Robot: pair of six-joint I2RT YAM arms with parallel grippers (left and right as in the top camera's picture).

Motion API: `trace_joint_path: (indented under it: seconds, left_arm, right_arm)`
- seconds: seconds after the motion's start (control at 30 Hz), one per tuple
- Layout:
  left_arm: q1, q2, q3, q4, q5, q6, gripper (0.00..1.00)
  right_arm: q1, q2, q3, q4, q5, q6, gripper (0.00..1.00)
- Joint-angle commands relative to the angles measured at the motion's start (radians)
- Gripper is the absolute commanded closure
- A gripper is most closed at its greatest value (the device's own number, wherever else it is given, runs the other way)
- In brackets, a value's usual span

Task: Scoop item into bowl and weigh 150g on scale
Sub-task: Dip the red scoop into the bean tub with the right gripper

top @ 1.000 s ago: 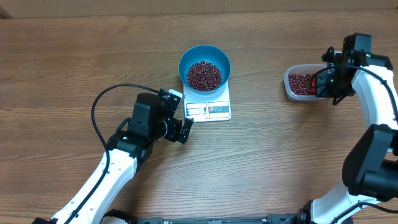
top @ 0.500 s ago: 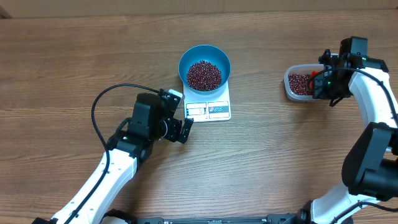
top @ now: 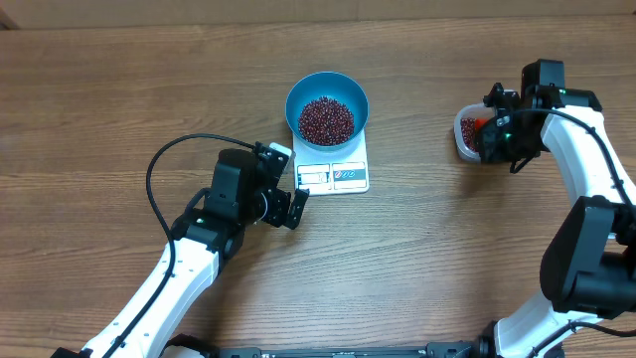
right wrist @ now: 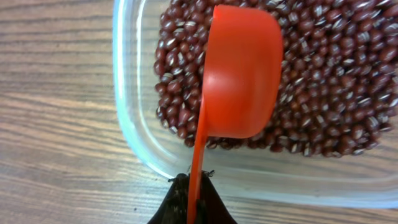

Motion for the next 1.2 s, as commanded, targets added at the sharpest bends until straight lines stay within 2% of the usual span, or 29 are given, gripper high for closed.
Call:
trace_joint_path:
  seconds: [0.0,0.23,0.6,1.0,1.17]
  left_arm:
    - [-0.002,0.006,-0.004,0.001,-0.006,-0.010,0.00]
    - [-0.002,0.006,-0.004,0.001,-0.006,-0.010,0.00]
    - [-0.002,0.006,-0.004,0.001,-0.006,-0.010,0.01]
    - [-0.002,0.006,-0.004,0.001,-0.006,-0.010,0.00]
    - [-0.002,0.006,-0.004,0.001,-0.006,-0.010,0.00]
  right_arm:
    - [0.004,0.003,-0.006,-0.019,-0.095,-0.012,0.96]
    - [-0.039,0.003,-0.006,-0.023,-0.264,0.009,0.96]
    - [-0.123,0.003,-0.006,0.039,-0.283,0.233,0.96]
    - [-0.218,0.003,-0.006,0.048,-0.460,0.254,0.96]
    - [-0.277,0.003,-0.006,0.026,-0.580,0.190,0.96]
